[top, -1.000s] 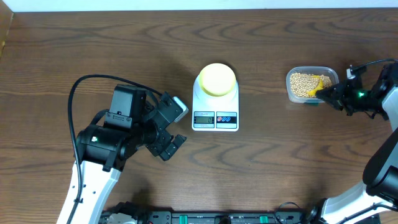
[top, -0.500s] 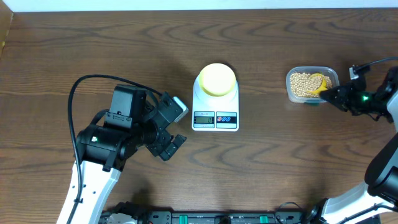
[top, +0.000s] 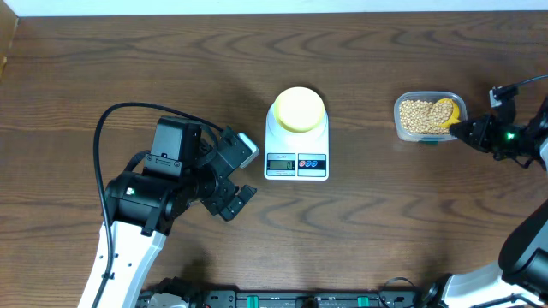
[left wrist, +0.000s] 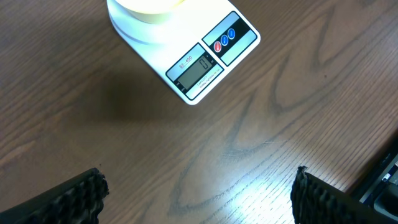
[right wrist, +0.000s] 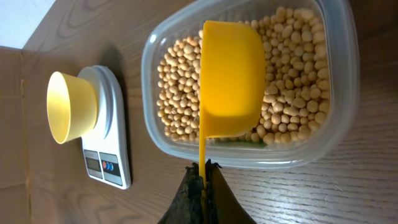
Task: Scoop item into bowl and weigh 50g on scale
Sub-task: 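Drag the scoop through the soybeans with the right gripper to fill it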
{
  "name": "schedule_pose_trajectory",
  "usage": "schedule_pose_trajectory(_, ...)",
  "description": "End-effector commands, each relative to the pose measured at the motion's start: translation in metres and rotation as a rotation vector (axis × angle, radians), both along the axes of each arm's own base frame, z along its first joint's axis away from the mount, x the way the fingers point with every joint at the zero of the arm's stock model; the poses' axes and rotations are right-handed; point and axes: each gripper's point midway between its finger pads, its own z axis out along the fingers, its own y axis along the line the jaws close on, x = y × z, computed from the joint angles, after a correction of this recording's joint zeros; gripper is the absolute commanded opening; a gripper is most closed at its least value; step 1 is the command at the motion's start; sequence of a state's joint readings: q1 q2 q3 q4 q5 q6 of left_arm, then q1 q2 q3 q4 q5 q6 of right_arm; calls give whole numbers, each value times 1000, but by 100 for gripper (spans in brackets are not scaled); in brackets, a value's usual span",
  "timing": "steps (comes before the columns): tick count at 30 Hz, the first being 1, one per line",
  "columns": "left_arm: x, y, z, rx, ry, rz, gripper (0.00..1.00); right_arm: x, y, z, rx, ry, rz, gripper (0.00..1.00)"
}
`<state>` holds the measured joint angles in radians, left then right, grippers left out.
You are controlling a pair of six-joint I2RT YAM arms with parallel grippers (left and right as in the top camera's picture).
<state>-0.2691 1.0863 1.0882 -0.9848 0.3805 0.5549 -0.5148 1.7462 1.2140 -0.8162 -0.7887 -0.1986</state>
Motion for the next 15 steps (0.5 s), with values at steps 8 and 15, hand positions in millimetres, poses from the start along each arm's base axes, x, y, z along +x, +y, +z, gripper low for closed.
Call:
schedule_pose_trajectory(8, 0, -1, 4, -9, -12, -10, 97, -2, 0, 9, 18, 13, -44, 1)
schedule_pose_trajectory(15, 0, -1, 4, -9, -12, -10, 97, -3, -5, 9, 73, 66, -127, 1)
